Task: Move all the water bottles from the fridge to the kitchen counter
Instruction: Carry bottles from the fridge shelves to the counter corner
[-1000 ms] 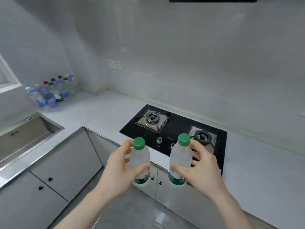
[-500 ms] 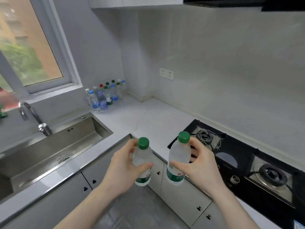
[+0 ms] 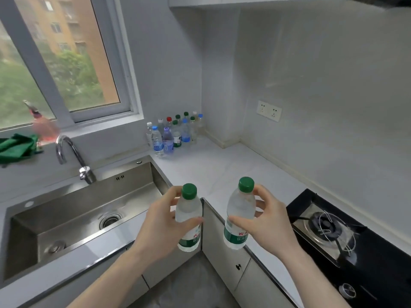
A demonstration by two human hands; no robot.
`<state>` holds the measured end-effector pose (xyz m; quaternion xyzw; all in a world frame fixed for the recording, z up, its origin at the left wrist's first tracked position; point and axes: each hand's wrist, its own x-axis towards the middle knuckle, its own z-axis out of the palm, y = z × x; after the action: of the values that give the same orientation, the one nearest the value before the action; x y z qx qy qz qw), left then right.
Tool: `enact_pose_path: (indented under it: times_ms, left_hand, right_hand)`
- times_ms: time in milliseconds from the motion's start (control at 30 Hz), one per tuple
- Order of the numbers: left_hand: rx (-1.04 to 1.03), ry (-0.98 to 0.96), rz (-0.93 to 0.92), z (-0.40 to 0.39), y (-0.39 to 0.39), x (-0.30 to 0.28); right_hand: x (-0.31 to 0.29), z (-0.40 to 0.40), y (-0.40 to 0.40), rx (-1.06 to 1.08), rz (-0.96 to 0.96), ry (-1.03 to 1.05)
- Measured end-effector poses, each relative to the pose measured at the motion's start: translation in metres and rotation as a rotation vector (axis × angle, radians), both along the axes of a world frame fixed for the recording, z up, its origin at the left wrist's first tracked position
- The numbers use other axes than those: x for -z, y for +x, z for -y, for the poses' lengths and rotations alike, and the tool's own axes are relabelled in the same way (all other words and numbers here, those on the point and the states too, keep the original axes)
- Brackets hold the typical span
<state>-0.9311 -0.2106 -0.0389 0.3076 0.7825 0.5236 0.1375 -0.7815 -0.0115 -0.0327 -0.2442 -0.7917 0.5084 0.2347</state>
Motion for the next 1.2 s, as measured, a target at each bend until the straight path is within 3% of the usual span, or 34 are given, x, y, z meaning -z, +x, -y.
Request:
enact_pose_path:
  times_ms: [367, 600, 1200]
  left_hand:
    - [-0.154, -0.015, -0.062, -0.098, -0.123, 0.005]
    - [-0.235, -0.027, 0.014, -0.133, -0.189, 0.013]
    - [-0.284, -0.125, 0.087, -0.181, -0.444, 0.086]
  right_hand:
    - [0.011, -0.122, -0.146, -0.160, 0.010, 0.058]
    - [0.020, -0.169, -0.226, -0.215, 0.042, 0.059]
    - [0.089, -0.212, -0.469, -0.143, 0.260, 0.021]
